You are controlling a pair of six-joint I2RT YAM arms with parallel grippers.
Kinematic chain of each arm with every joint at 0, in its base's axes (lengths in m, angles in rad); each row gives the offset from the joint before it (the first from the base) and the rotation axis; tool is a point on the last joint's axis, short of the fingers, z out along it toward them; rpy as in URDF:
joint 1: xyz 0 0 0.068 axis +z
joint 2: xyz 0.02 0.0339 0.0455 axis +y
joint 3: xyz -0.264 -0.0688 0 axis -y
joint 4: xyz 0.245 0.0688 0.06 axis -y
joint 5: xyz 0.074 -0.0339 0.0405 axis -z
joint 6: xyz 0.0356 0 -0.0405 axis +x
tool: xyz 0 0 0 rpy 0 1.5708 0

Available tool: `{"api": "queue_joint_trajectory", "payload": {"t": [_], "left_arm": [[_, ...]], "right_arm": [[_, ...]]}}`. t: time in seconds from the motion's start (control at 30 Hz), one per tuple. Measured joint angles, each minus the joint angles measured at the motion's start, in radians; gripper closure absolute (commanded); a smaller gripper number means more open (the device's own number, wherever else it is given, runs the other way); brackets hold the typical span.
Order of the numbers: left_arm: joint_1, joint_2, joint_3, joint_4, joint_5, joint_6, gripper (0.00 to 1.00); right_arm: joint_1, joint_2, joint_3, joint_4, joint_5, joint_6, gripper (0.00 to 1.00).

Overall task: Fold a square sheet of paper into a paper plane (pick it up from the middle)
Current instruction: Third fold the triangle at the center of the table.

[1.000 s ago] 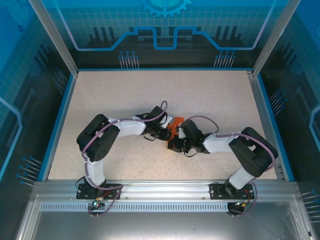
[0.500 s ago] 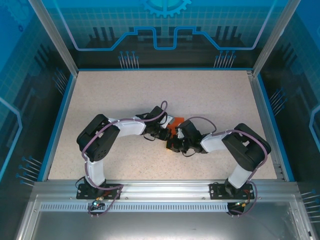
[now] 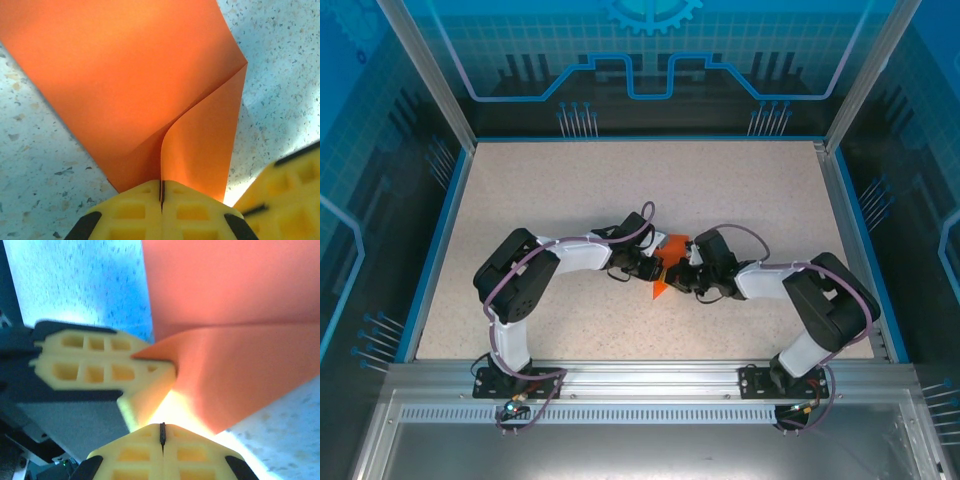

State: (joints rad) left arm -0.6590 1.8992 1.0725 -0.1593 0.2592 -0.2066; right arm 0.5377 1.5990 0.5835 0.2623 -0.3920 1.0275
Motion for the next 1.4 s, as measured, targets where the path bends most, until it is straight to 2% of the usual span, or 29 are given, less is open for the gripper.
{"api": "queue_joint_trajectory", "payload": {"t": [0.13, 0.43, 0.6, 0.93, 1.4], "left_arm": [[0.0, 0.0, 0.0, 0.0, 0.0, 0.0, 0.98], [0.0, 0.0, 0.0, -0.002, 0.0, 0.001, 0.98], [0.0, 0.0, 0.0, -0.003, 0.0, 0.003, 0.98], [0.0, 0.0, 0.0, -0.003, 0.0, 0.004, 0.98], [0.0, 0.0, 0.0, -0.003, 0.0, 0.004, 0.98]], "right_arm": [[-0.048, 0.02, 0.0, 0.021, -0.036, -0.011, 0.98], [-0.054, 0.105, 0.008, 0.041, -0.085, -0.03, 0.97], [-0.064, 0.105, 0.012, 0.032, -0.095, -0.042, 0.97], [-0.158, 0.095, 0.049, -0.015, -0.12, -0.093, 0.97], [-0.234, 0.133, 0.059, -0.034, -0.166, -0.136, 0.97]]}}
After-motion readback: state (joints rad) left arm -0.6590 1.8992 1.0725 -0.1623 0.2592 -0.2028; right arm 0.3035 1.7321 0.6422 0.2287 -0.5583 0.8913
